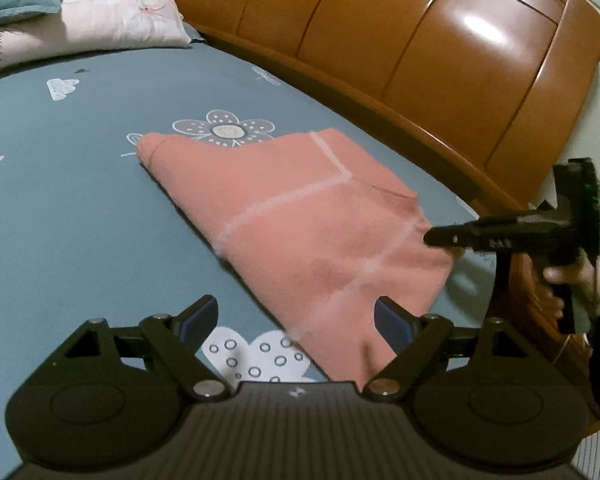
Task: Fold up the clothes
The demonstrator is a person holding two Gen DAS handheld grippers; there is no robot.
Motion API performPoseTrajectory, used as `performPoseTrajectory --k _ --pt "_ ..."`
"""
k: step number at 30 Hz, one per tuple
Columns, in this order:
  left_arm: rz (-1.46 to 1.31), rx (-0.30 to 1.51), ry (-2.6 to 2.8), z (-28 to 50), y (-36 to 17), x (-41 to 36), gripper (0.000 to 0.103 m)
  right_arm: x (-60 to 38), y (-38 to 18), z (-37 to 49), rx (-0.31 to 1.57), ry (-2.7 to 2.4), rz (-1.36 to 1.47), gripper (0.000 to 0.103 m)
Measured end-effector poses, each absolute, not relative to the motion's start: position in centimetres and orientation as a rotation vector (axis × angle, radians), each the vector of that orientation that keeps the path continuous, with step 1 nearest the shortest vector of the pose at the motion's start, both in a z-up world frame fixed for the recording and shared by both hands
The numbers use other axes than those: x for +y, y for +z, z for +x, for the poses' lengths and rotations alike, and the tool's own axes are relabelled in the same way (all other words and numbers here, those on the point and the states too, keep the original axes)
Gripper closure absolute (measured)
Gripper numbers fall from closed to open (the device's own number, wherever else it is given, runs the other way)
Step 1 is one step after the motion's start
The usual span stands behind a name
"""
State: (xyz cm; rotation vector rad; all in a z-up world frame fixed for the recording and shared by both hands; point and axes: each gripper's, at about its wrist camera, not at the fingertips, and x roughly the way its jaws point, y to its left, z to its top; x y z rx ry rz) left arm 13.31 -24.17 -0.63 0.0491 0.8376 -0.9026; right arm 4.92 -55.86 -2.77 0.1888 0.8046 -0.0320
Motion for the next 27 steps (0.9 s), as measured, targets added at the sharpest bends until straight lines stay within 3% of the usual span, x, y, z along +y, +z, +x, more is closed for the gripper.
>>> performPoseTrajectory --k 3,4,9,15,22,27 --pt "0.061 0.835 -0.899 13.0 -0.6 -23.7 0.018 -55.5 -1.4 4.5 0.757 -0.049 0.218 0.095" --pt "0.063 0.837 -0.899 13.0 -0.6 -23.6 0.018 -54.8 -0.9 4.4 0.75 -0.036 0.205 0.085" --pt "0.07 0.847 -0.885 12.9 -0.8 -23.6 0.018 -50.5 -0.3 4.9 0.767 0.165 0.218 0.083" --pt "0.088 0.861 -0.868 12.5 -1.1 -22.5 0.018 -47.4 -4.2 6.3 0.931 0.189 0.166 0.076" --pt "0.098 0.882 -0.843 12.6 -1.8 -21.1 0.013 -47.3 -0.4 5.5 0.833 0.202 0.2 0.071" --pt "0.15 0.883 -0.824 11.9 -2.5 -20.9 0.013 -46.2 0.4 9.8 0.775 0.177 0.185 0.067"
